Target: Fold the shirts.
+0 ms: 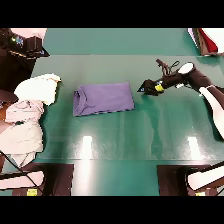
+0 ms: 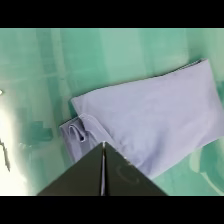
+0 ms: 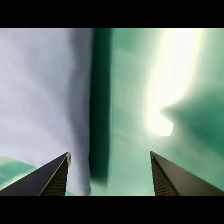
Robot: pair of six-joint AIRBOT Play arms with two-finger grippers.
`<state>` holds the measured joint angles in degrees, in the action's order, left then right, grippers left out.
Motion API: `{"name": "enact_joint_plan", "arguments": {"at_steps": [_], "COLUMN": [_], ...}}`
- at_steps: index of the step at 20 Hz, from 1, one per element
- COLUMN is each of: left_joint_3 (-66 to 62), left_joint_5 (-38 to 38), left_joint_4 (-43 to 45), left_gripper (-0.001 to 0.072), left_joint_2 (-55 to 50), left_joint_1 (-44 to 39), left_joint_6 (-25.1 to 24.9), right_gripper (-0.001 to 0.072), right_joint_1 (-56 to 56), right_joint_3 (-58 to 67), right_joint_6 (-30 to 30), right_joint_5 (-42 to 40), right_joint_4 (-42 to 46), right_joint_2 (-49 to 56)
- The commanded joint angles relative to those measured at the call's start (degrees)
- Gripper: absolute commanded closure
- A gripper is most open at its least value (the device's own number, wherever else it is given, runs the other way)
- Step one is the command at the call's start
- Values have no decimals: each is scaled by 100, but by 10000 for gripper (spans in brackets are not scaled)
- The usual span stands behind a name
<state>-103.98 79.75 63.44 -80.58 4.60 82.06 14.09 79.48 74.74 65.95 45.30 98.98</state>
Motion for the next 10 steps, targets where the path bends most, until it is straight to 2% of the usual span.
{"name": "enact_joint_plan", "arguments": {"at_steps": [1,3,9,10], "left_joint_3": [2,2,2,2], "left_joint_5": [-74,-83,-61,-46], "left_joint_4": [-179,-212,-214,-216], "left_gripper": [683,683,683,684], "left_joint_2": [-2,-2,-2,-2], "left_joint_1": [7,7,7,7], "left_joint_6": [-2,-2,-2,-2], "right_gripper": [148,148,160,233], "right_joint_1": [-81,170,1139,1263], "right_joint_3": [-181,35,1355,1521], "right_joint_6": [-315,-452,-448,-450], "right_joint_5": [-61,164,439,492], "right_joint_4": [-1126,-1399,-1438,-1419], "right_joint_2": [407,772,1672,1738]}}
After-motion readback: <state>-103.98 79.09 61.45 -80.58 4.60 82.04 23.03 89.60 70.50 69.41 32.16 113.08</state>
